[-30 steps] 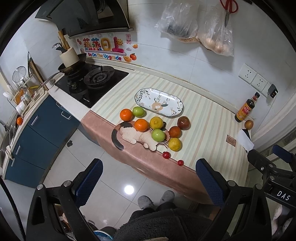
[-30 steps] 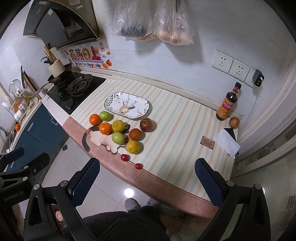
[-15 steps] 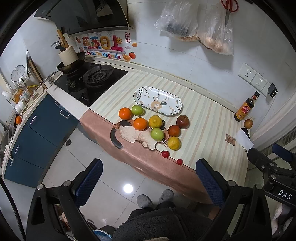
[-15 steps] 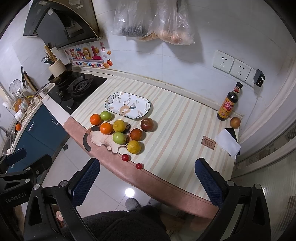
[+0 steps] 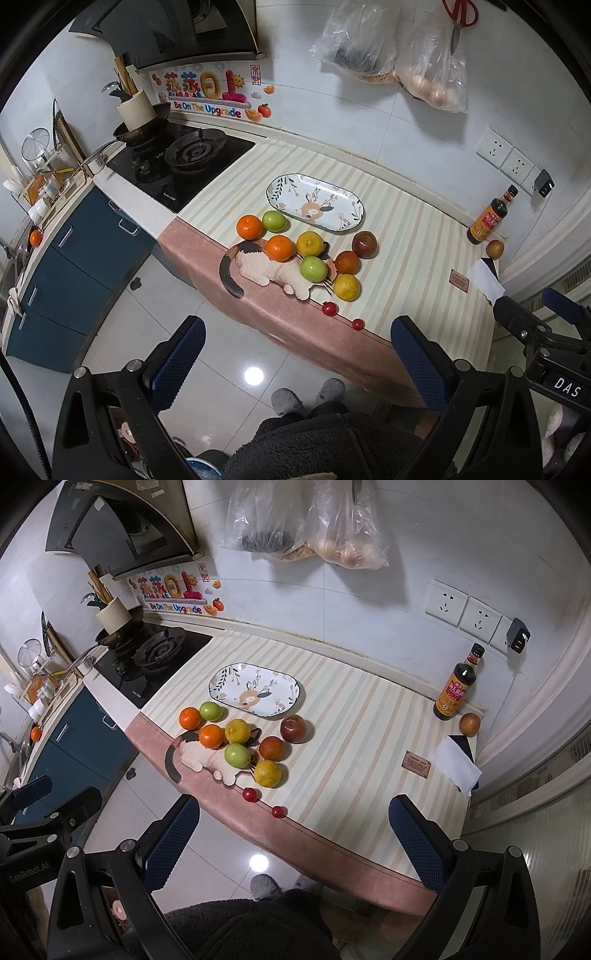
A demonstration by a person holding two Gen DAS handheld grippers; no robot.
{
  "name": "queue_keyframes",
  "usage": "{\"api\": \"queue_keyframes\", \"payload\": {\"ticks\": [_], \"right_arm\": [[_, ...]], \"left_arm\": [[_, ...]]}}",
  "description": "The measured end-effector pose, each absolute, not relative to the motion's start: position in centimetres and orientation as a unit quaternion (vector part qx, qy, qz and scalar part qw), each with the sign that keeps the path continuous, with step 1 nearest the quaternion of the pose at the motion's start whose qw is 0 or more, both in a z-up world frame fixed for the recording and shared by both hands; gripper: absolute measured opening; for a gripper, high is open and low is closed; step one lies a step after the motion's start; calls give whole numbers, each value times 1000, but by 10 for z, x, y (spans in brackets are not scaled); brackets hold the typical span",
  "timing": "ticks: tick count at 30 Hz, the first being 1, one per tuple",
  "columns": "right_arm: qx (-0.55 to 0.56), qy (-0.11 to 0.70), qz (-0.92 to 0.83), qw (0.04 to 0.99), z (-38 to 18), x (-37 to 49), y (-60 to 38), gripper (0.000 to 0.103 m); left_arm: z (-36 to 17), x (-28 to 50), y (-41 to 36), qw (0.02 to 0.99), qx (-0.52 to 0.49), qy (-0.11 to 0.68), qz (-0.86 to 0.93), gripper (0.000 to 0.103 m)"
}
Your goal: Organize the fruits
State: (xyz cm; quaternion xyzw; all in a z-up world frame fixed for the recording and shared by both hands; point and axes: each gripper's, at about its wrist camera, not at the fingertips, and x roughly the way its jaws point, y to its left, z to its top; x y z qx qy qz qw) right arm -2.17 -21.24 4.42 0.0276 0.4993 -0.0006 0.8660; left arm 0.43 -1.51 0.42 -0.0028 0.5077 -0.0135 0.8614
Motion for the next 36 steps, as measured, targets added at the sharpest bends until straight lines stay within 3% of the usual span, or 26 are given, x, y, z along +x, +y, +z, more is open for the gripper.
{"api": "queue_keyframes", "payload": {"ticks": [30,36], "right_arm": [[32,496,4,868,44,-12,-212,103],[78,496,20,865,14,11,-224,103]], "left_arm": [[11,18,-10,865,-11,502,-12,103],[0,38,-6,887,19,460,38,103]]}}
